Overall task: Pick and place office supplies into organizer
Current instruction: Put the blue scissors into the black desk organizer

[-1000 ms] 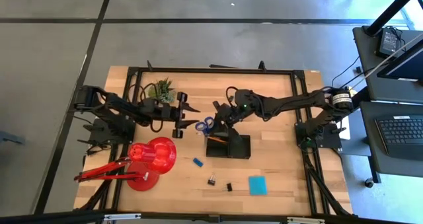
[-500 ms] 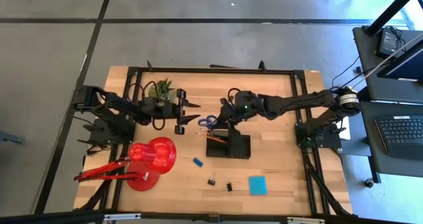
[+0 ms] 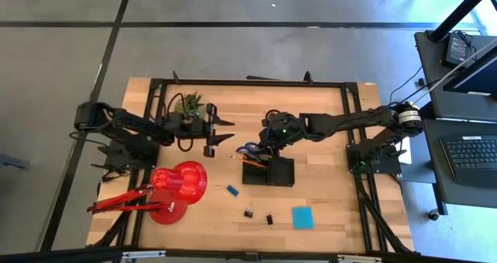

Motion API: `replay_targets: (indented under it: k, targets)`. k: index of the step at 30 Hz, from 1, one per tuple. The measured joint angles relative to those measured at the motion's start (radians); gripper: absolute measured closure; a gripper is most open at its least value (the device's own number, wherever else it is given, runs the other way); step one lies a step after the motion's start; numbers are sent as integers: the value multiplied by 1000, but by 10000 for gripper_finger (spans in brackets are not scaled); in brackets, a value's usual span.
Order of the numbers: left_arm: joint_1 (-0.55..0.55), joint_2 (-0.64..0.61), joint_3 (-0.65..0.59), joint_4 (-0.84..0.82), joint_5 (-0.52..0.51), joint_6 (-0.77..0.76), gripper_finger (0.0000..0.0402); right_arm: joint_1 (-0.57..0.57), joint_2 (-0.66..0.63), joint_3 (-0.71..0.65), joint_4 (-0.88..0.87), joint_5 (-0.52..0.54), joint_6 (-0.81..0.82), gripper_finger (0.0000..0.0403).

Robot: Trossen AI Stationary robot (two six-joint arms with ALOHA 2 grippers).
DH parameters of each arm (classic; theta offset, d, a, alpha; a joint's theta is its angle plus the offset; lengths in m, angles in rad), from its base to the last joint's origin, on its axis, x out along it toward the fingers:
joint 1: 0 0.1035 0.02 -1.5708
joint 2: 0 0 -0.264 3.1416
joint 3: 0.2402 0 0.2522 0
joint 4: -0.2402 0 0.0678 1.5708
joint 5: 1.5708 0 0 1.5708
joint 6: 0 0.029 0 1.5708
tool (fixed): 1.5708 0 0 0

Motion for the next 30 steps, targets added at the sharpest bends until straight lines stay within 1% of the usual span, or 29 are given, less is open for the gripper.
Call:
replay_targets:
  k: [5,14,22,30]
  targets:
    - [0,-7,0,-24,0,0,245,1,5,-1,6,0,-7,358]
    - [0,-7,0,-34,0,0,245,1,78,-12,17,1,-5,356]
    - [0,-7,0,-37,0,8,245,3,115,-12,17,0,-10,355]
    - [0,-7,0,-37,0,8,245,3,123,-12,25,-1,-28,337]
